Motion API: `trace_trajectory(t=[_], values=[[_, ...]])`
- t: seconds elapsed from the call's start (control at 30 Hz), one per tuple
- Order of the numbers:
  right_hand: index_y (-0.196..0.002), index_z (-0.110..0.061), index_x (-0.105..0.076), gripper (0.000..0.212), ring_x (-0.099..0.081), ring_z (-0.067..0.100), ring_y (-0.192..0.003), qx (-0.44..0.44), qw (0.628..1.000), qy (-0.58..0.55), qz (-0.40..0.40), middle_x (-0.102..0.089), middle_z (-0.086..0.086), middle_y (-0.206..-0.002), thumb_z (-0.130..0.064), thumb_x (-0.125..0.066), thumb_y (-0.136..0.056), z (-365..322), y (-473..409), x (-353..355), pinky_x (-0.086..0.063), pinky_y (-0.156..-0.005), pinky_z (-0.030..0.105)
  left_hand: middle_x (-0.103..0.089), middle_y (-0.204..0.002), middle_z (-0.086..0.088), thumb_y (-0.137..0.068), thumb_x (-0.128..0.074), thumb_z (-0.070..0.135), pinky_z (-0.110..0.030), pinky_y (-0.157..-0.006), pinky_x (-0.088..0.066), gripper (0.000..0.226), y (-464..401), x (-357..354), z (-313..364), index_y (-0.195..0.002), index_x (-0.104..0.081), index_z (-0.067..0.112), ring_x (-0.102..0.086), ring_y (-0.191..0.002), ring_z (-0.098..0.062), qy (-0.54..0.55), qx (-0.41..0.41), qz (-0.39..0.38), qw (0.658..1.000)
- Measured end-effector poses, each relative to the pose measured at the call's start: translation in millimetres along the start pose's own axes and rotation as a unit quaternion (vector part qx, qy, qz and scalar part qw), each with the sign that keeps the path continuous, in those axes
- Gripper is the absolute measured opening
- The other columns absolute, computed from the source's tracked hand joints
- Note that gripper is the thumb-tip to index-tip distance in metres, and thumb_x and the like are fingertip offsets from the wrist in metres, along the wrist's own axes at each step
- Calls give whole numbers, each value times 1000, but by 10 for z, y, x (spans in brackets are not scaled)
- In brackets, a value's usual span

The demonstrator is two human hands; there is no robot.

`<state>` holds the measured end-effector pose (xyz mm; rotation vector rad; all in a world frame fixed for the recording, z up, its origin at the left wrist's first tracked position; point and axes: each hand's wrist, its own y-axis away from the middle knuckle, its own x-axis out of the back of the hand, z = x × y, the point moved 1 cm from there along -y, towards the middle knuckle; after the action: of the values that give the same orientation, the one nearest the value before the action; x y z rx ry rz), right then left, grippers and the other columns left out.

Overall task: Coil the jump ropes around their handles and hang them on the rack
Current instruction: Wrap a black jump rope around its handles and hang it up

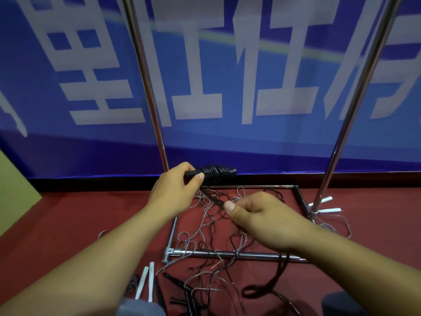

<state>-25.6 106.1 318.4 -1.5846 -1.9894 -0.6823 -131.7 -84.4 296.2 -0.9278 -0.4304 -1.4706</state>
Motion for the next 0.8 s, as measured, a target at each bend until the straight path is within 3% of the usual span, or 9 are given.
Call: trace_trajectory(t=[0.07,0.13,0.3,0.47,0.63,0.7,0.8], values=[[-56,-26,-63,53,-35,5,-41,3,1000,-5,22,-37,-6,-50,-47,-44,-102,-7,28,43,-30,-45,15,-63,-70,4,-93,-60,46,-36,-66,-49,21,-2,5,5,-87,-61,27,-61,-69,-17,-4,-2,-13,1000],[-70,-18,-70,48,-36,4,-42,1,999,-2,55,-38,-7,-51,-44,-45,-102,16,32,92,-29,-45,16,-65,-75,4,-93,-61,46,-35,-68,-50,20,-3,6,8,-88,-61,26,-62,-72,-16,-7,-2,-27,1000],[-80,-18,-72,40,-38,6,-45,-24,990,-59,125,-44,-7,-53,-40,-47,-103,88,14,214,-33,-52,26,-66,-79,2,-93,-64,45,-32,-66,-48,21,19,3,89,-90,-62,24,-63,-75,-17,-19,1,-66,998],[-79,-12,-72,41,-35,13,-49,-65,960,-238,134,-38,-8,-52,-36,-50,-104,158,-42,258,-31,-57,33,-65,-72,-1,-91,-68,45,-27,-55,-39,23,28,-25,186,-85,-63,23,-56,-61,-13,-11,-16,-104,994],[-82,-9,-66,26,-28,9,-44,-99,924,-351,117,-35,-6,-52,-22,-56,-101,109,-65,397,-24,-47,25,-69,-71,-2,-89,-69,45,-29,-57,-42,25,16,-86,239,-84,-67,21,-56,-58,-14,15,-20,-143,989],[-74,-11,-61,23,-28,10,-42,-93,929,-336,125,-35,-4,-50,-16,-62,-96,88,-63,489,-23,-42,24,-70,-72,-5,-90,-67,45,-29,-56,-40,26,4,-107,296,-84,-67,19,-53,-54,-12,37,-24,-156,987],[-71,-14,-63,26,-36,10,-45,-61,973,-125,187,-43,-6,-51,-27,-68,-94,103,-48,642,-31,-46,24,-64,-71,-3,-94,-64,42,-27,-56,-37,24,28,-143,402,-89,-65,18,-49,-57,-11,54,-42,-202,977]])
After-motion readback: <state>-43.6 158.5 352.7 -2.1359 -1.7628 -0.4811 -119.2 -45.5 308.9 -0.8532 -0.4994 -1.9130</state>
